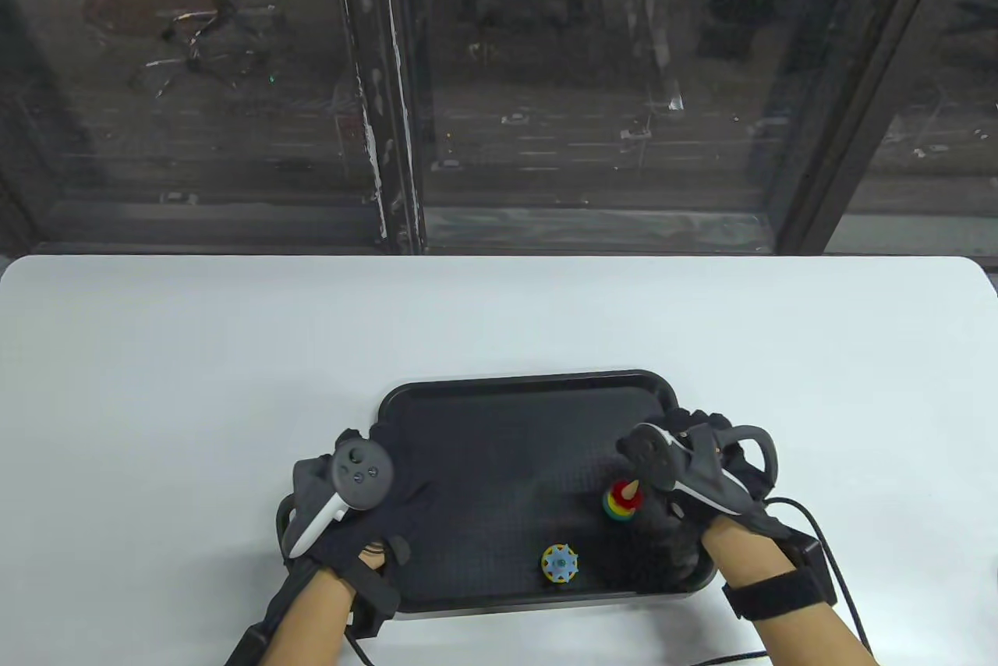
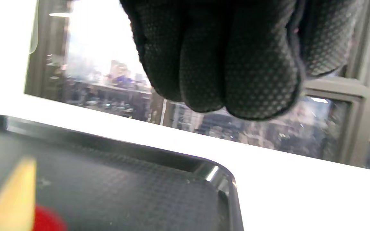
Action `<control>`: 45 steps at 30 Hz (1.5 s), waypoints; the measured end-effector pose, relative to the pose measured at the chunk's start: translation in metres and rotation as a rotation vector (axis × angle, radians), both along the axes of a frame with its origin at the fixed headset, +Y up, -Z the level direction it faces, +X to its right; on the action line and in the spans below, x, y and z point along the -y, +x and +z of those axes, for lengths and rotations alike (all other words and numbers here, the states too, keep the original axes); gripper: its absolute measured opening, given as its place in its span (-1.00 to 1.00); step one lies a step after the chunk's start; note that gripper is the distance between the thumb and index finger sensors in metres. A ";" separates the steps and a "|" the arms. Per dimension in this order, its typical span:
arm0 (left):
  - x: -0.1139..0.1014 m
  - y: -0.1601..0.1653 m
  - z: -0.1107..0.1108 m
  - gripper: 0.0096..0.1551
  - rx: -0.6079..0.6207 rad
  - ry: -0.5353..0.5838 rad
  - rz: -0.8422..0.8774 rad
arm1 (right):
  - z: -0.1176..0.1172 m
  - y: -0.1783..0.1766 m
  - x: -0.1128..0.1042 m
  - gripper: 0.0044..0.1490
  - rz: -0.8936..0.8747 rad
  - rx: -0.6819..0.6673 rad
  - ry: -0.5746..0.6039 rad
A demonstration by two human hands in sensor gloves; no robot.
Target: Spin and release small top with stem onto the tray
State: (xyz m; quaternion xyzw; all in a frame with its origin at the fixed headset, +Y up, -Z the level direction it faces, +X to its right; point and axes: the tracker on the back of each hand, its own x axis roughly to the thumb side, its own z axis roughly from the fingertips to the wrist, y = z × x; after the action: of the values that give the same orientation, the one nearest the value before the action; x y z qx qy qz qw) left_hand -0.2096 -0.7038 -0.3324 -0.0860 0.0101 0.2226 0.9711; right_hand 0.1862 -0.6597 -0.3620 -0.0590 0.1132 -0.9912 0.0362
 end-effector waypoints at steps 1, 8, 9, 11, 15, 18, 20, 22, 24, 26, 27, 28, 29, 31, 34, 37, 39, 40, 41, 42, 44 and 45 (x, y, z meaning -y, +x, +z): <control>-0.003 -0.013 0.000 -0.09 -0.066 0.029 0.018 | 0.006 0.008 -0.006 -0.08 0.016 0.063 -0.032; -0.003 -0.077 0.008 -0.34 -0.395 0.111 0.132 | 0.030 0.065 -0.005 -0.08 -0.211 0.193 -0.160; 0.000 -0.079 0.007 -0.36 -0.395 0.103 0.118 | 0.032 0.070 -0.002 -0.08 -0.232 0.206 -0.192; 0.010 -0.078 0.003 -0.38 -0.418 0.020 0.041 | 0.033 0.081 0.008 -0.08 -0.258 0.209 -0.208; 0.033 -0.062 -0.010 -0.33 -0.337 -0.197 -0.204 | 0.025 0.100 0.035 -0.09 -0.321 0.222 -0.311; 0.046 -0.052 -0.012 -0.21 -0.178 -0.363 -0.277 | 0.021 0.115 0.048 -0.10 -0.343 0.244 -0.383; 0.051 -0.047 -0.011 -0.16 -0.160 -0.373 -0.323 | 0.019 0.128 0.055 -0.10 -0.380 0.266 -0.418; 0.052 -0.042 -0.011 -0.20 -0.165 -0.335 -0.429 | 0.018 0.136 0.057 -0.10 -0.420 0.285 -0.430; 0.051 -0.037 -0.012 -0.34 -0.133 -0.203 -0.502 | 0.018 0.141 0.059 -0.10 -0.471 0.296 -0.437; 0.053 -0.035 -0.013 -0.37 -0.136 -0.210 -0.510 | 0.017 0.142 0.059 -0.10 -0.502 0.291 -0.442; 0.053 -0.036 -0.012 -0.39 -0.154 -0.203 -0.488 | 0.018 0.141 0.059 -0.11 -0.513 0.273 -0.444; 0.052 -0.037 -0.012 -0.41 -0.168 -0.190 -0.474 | 0.018 0.140 0.058 -0.11 -0.519 0.264 -0.442; 0.049 -0.038 -0.012 -0.42 -0.169 -0.163 -0.429 | 0.018 0.139 0.057 -0.11 -0.523 0.256 -0.439; 0.039 -0.036 -0.011 -0.42 -0.160 -0.066 -0.330 | 0.019 0.134 0.054 -0.11 -0.526 0.232 -0.432; 0.023 -0.029 -0.007 -0.44 -0.082 0.084 -0.148 | 0.020 0.126 0.051 -0.11 -0.536 0.193 -0.433; 0.012 -0.013 -0.002 -0.47 0.040 0.137 0.005 | 0.021 0.117 0.050 -0.11 -0.520 0.156 -0.454; 0.006 0.000 0.002 -0.47 0.111 0.189 -0.023 | 0.022 0.113 0.051 -0.11 -0.508 0.143 -0.461; 0.003 0.008 0.004 -0.47 0.152 0.213 -0.063 | 0.022 0.111 0.051 -0.11 -0.504 0.137 -0.463; 0.002 0.014 0.005 -0.47 0.178 0.225 -0.095 | 0.022 0.110 0.051 -0.11 -0.504 0.133 -0.466; 0.001 0.020 0.006 -0.46 0.217 0.228 -0.126 | 0.022 0.109 0.051 -0.11 -0.505 0.129 -0.468; 0.000 0.037 0.009 -0.47 0.301 0.224 -0.235 | 0.023 0.109 0.051 -0.11 -0.510 0.122 -0.469; 0.001 0.045 0.010 -0.47 0.325 0.225 -0.326 | 0.023 0.109 0.051 -0.12 -0.511 0.119 -0.469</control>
State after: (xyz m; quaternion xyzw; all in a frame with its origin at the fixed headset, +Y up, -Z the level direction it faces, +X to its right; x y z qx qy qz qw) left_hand -0.1649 -0.7047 -0.3228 -0.0093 -0.1574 0.0459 0.9864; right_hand 0.2947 -0.7109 -0.3393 0.0224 -0.1086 -0.9689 -0.2211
